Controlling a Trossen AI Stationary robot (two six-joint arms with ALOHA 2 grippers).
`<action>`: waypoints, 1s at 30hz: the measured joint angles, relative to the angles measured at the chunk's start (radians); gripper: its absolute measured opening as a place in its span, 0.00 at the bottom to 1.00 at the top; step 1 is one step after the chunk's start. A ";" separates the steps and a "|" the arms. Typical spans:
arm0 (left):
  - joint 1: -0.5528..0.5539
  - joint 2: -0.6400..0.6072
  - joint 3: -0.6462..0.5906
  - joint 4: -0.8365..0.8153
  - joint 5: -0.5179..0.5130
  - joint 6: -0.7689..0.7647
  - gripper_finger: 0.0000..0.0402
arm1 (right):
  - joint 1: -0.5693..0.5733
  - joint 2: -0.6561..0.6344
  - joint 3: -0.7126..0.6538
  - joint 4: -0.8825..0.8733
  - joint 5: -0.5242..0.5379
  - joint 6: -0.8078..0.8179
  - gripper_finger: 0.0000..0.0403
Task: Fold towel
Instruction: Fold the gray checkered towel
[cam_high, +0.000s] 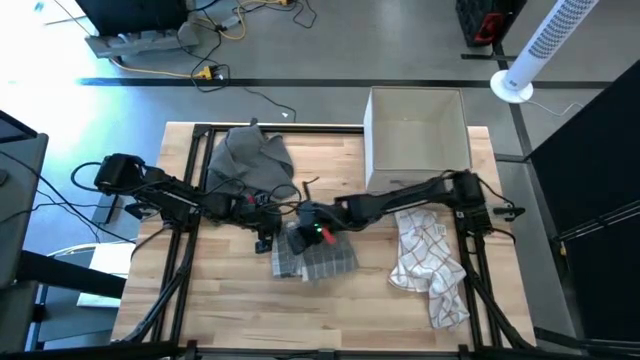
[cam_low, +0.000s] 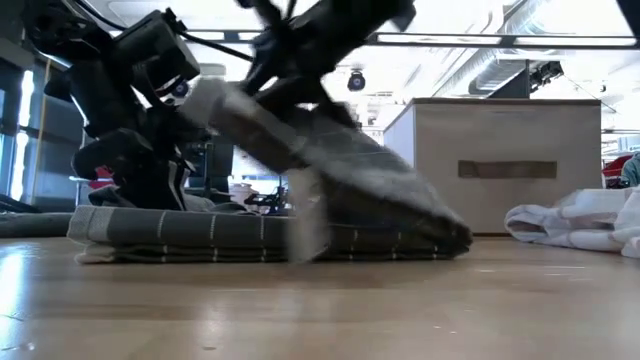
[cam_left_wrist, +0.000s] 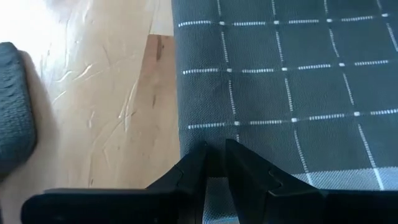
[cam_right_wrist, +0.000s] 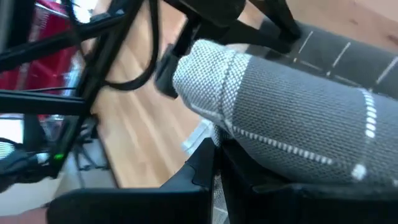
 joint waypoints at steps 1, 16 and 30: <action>0.000 0.000 0.000 0.000 -0.003 -0.003 0.13 | 0.000 0.018 0.016 0.005 0.004 -0.016 0.00; 0.000 0.000 -0.001 0.008 0.001 -0.009 0.13 | -0.006 0.091 0.073 0.096 0.050 -0.069 0.15; 0.000 -0.064 0.064 -0.097 -0.121 0.016 0.13 | 0.003 0.013 0.080 0.130 0.073 -0.166 0.42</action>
